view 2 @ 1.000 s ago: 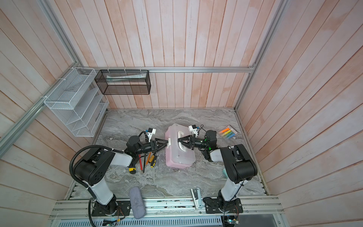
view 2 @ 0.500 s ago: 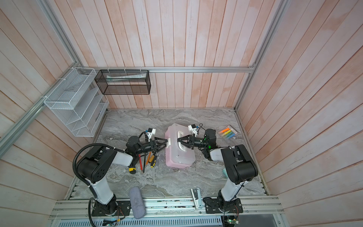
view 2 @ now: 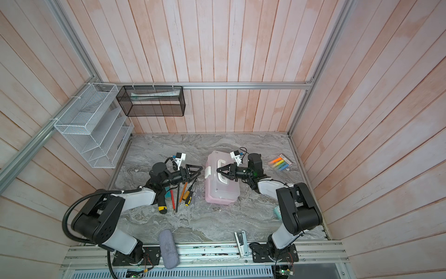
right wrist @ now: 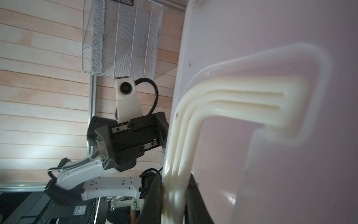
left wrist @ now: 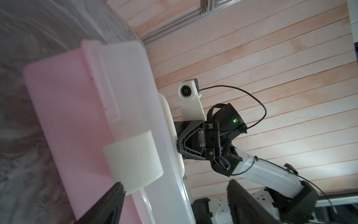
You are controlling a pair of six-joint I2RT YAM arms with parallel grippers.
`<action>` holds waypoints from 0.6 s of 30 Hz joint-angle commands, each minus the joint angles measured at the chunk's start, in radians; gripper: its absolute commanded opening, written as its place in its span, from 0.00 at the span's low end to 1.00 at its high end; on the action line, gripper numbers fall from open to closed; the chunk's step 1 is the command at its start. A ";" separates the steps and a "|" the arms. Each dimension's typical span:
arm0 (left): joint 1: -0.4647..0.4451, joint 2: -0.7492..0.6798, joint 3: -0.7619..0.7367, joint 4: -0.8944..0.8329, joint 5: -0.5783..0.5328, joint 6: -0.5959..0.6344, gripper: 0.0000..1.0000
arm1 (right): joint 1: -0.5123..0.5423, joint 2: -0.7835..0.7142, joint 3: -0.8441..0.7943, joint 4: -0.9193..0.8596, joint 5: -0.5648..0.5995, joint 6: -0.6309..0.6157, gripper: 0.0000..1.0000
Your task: Pack the tool kit
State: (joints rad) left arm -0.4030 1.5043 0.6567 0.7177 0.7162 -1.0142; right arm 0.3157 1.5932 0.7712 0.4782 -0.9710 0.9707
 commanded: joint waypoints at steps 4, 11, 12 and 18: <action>0.006 -0.106 0.097 -0.543 -0.309 0.363 0.87 | 0.059 -0.010 0.172 -0.551 0.391 -0.409 0.00; 0.003 -0.099 0.093 -0.508 -0.276 0.335 0.88 | 0.135 0.026 0.293 -0.683 0.465 -0.463 0.00; 0.003 -0.099 0.092 -0.495 -0.258 0.327 0.88 | 0.117 0.004 0.268 -0.622 0.382 -0.428 0.00; 0.001 -0.099 0.111 -0.441 -0.193 0.288 0.89 | 0.016 -0.099 0.131 -0.196 0.043 -0.095 0.00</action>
State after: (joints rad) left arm -0.4000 1.4017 0.7513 0.2504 0.4850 -0.7200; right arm 0.3618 1.5543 0.9066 0.0864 -0.7803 0.7620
